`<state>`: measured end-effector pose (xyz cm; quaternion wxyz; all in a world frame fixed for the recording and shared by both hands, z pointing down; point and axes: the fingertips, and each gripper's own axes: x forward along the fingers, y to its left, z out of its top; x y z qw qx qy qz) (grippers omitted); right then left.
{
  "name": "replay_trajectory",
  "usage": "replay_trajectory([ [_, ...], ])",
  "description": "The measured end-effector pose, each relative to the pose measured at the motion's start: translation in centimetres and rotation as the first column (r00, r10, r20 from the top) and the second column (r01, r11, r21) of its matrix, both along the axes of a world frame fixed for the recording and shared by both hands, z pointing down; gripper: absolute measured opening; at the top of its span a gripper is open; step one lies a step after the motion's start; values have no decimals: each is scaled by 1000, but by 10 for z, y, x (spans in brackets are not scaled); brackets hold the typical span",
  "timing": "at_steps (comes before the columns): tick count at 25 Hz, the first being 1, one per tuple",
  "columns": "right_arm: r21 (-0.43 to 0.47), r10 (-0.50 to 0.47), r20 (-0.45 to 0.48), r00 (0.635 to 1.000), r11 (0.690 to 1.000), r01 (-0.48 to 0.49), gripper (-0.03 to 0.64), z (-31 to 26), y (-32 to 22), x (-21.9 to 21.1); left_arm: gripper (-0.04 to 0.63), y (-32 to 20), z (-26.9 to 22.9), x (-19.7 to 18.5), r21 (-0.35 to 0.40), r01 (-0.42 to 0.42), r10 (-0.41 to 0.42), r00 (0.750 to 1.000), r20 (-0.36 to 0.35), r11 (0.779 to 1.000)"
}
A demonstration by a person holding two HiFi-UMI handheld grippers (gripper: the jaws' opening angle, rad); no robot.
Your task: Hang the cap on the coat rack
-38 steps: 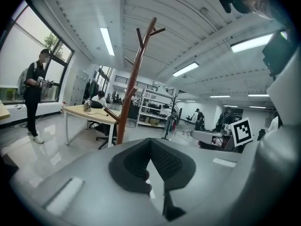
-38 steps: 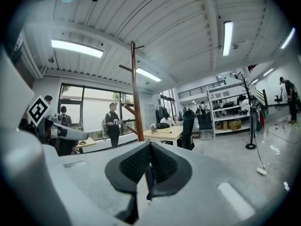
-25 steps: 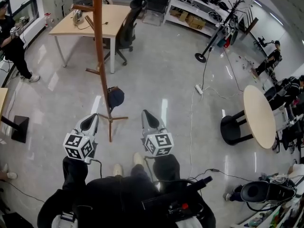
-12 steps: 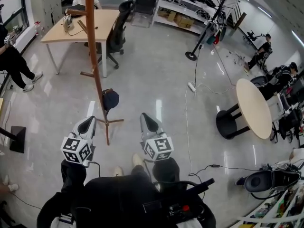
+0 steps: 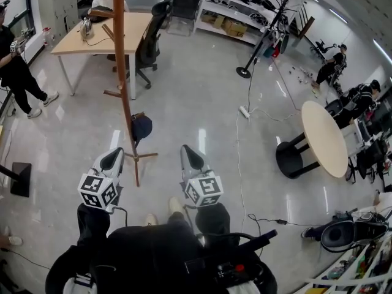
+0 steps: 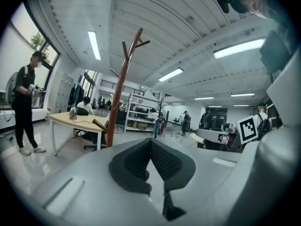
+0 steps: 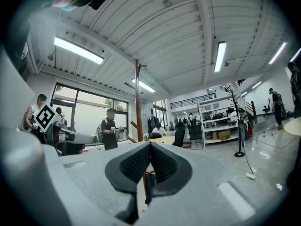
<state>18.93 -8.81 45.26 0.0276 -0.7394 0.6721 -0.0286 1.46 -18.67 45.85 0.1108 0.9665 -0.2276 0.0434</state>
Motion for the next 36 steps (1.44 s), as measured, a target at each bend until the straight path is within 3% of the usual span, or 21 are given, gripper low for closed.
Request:
replay_trajectory([
  [14,-3,-41,-3,999,999,41,2,-1,-1,-6,0,1,-3,-8,4,32,-32,999,-7,999],
  [36,-2,-28,-1,1000,1000,28,2,-1,3,1,0,4,-1,-2,1,28,-28,1000,0,1000],
])
